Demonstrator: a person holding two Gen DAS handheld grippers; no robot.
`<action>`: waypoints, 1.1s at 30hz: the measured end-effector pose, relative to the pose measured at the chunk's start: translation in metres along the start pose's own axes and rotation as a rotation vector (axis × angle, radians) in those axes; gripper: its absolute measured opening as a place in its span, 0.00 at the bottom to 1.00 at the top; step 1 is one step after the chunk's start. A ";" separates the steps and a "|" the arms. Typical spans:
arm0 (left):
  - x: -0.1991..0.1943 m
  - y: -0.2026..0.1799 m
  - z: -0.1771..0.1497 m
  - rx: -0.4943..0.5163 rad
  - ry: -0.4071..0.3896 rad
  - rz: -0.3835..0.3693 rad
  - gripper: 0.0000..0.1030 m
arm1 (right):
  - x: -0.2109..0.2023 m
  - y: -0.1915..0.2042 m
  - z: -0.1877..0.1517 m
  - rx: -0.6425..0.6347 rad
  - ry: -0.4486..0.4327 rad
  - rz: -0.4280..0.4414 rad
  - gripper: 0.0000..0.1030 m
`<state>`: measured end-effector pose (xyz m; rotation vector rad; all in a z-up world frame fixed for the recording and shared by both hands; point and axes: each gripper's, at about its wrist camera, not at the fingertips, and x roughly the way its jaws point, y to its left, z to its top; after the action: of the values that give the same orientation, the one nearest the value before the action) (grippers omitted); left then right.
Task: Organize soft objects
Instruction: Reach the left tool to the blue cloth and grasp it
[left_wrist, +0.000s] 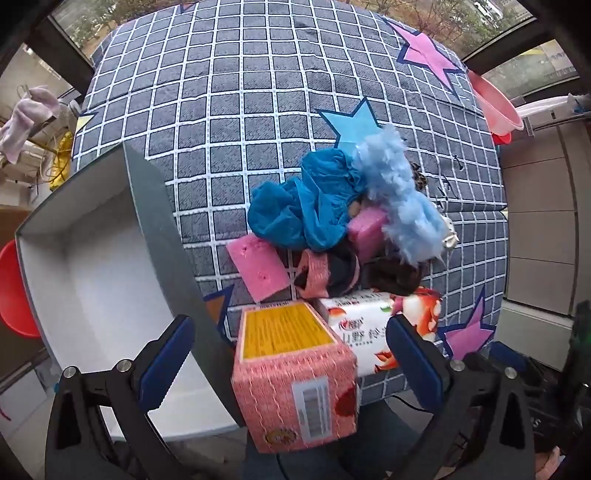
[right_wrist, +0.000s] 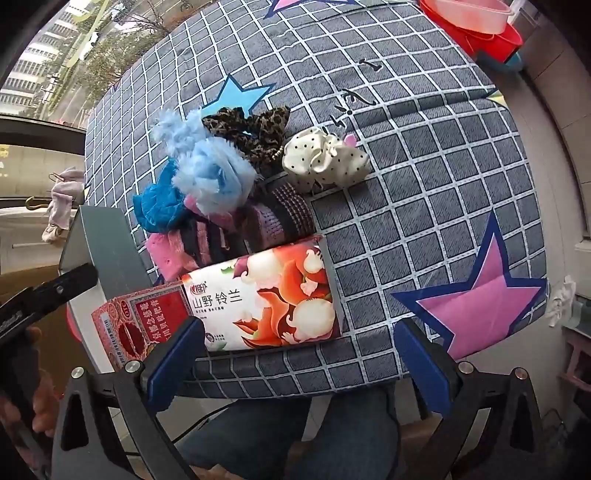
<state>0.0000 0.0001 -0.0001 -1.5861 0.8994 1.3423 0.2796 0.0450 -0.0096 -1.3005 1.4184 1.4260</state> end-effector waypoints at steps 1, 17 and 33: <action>0.001 -0.001 0.003 0.007 0.001 0.006 1.00 | -0.001 0.001 0.001 -0.001 0.000 -0.005 1.00; 0.025 -0.032 0.054 0.064 -0.011 0.100 1.00 | 0.006 0.004 0.028 -0.017 0.000 -0.073 1.00; 0.123 -0.046 0.114 0.161 0.048 0.116 1.00 | 0.028 -0.004 0.037 -0.023 0.048 -0.102 1.00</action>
<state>0.0191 0.1230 -0.1217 -1.4668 1.1153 1.2808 0.2715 0.0771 -0.0417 -1.4096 1.3507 1.3554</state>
